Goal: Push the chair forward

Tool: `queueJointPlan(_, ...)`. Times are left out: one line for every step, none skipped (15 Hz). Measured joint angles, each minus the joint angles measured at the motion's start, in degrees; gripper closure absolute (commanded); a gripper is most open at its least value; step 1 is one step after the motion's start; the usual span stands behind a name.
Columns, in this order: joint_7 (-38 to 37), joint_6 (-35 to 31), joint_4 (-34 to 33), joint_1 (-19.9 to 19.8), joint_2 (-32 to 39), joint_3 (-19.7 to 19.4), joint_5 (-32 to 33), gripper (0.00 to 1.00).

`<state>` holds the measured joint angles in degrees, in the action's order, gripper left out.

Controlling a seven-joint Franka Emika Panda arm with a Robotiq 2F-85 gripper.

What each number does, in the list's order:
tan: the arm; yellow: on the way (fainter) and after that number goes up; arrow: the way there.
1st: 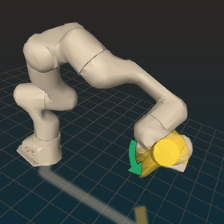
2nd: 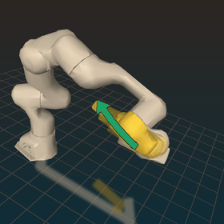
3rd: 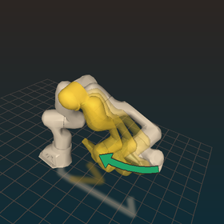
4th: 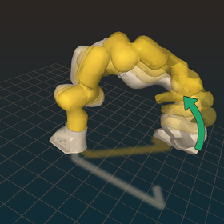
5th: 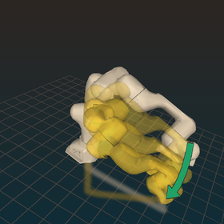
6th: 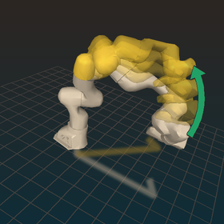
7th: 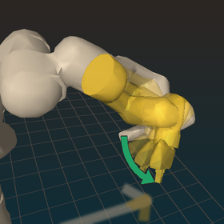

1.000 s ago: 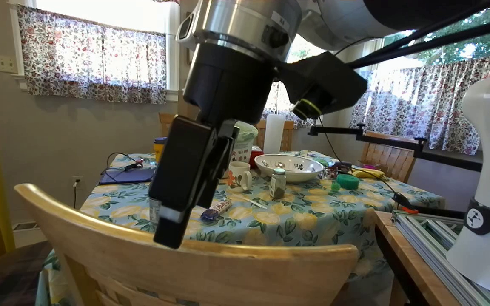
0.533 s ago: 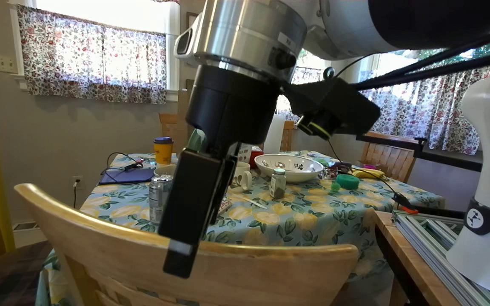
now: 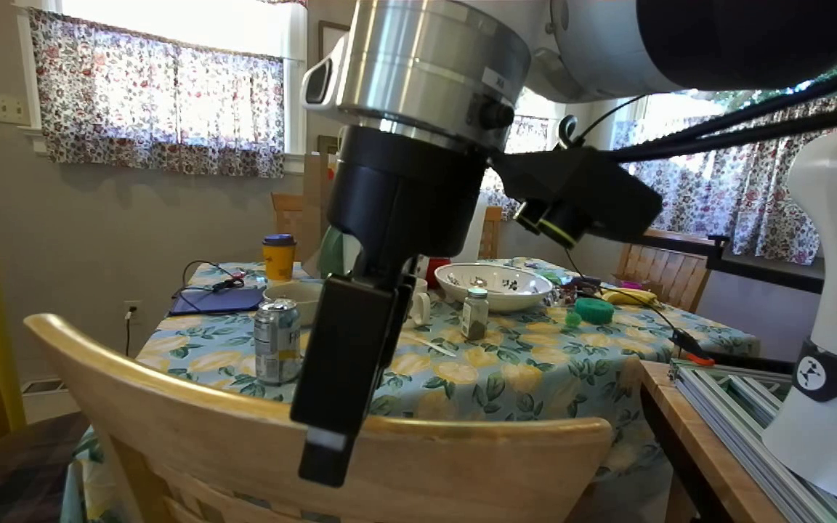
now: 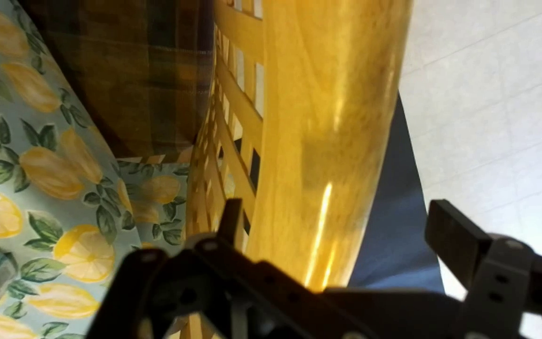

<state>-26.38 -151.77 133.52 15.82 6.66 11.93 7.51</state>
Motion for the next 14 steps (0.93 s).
queueJointPlan(1.0, 0.1, 0.0, 0.0, 0.0, 0.3, -1.1, 0.0)
queueJointPlan(1.6, 0.1, 0.0, 0.0, 0.0, 0.5, -1.6, 0.0)
queueJointPlan(1.7, 0.1, 0.0, 0.0, 0.0, 0.6, -1.7, 0.0)
queueJointPlan(1.8, 0.2, 0.0, 0.0, 0.0, 0.6, -1.7, 0.0)
queueJointPlan(1.8, 0.2, 0.0, 0.0, 0.0, 0.6, -1.7, 0.0)
queueJointPlan(1.8, 0.2, 0.0, 0.0, 0.0, 0.6, -1.7, 0.0)
queueJointPlan(1.8, 0.2, 0.0, 0.0, 0.0, 0.6, -1.7, 0.0)
queueJointPlan(1.8, 0.3, 0.0, 0.0, 0.0, 0.6, -1.7, 0.0)
queueJointPlan(1.8, 0.3, 0.0, 0.0, 0.0, 0.6, -1.7, 0.0)
queueJointPlan(1.7, 0.3, 0.0, 0.0, 0.0, 0.5, -1.4, 0.0)
queueJointPlan(1.6, 0.3, 0.0, 0.0, 0.0, 0.4, -1.2, 0.0)
queueJointPlan(1.5, 0.3, 0.0, 0.0, 0.0, 0.3, -0.9, 0.0)
queueJointPlan(1.4, 0.3, 0.0, 0.0, 0.0, 0.2, -0.4, 0.0)
queueJointPlan(1.4, 0.3, 0.0, 0.0, 0.0, 0.1, -0.3, 0.0)
